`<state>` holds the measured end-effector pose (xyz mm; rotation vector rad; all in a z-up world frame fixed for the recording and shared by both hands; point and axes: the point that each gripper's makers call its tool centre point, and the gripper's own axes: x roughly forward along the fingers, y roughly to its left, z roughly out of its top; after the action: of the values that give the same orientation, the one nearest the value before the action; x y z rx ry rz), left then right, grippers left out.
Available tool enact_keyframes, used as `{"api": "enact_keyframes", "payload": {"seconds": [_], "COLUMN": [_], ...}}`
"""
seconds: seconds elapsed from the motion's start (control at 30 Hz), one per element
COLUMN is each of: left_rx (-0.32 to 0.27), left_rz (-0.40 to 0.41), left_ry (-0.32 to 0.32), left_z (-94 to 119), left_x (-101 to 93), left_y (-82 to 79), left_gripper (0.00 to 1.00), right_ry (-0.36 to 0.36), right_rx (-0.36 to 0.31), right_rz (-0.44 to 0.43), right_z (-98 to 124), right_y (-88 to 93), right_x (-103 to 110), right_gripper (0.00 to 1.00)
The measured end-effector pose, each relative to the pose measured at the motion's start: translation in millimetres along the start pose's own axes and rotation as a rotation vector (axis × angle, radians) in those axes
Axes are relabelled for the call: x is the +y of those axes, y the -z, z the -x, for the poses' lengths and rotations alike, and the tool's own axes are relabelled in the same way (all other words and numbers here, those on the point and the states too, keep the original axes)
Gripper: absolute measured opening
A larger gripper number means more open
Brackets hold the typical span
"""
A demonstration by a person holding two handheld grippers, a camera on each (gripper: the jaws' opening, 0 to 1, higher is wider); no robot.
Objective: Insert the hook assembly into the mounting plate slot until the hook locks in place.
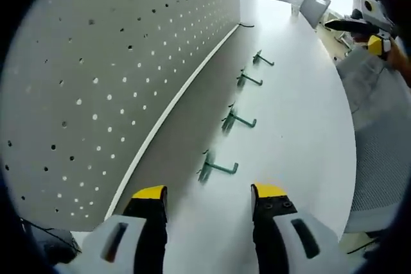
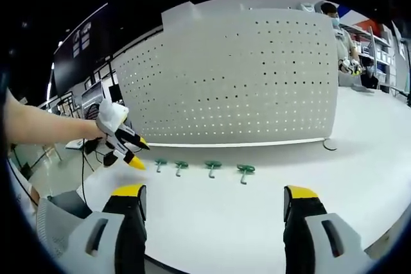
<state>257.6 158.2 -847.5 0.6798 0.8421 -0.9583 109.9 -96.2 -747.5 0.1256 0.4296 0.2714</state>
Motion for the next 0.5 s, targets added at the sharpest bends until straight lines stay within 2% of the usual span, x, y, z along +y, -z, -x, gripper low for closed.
{"api": "enact_keyframes", "payload": {"seconds": [0.2,0.5], "left_rx": [0.024,0.06], "left_rz": [-0.041,-0.093], "left_ry": [0.035,0.049], "left_z": [-3.7,-7.7], "left_x": [-6.6,1.7], "left_y": [-1.5,-2.1], "left_gripper": [0.55,0.51], "right_ry": [0.002,0.004], "right_rx": [0.0,0.0], "right_rz": [-0.007,-0.006], "right_z": [0.7,0.0], "right_y": [0.5,0.3], "right_x": [-0.9,-0.4], "right_gripper": [0.84,0.84]}}
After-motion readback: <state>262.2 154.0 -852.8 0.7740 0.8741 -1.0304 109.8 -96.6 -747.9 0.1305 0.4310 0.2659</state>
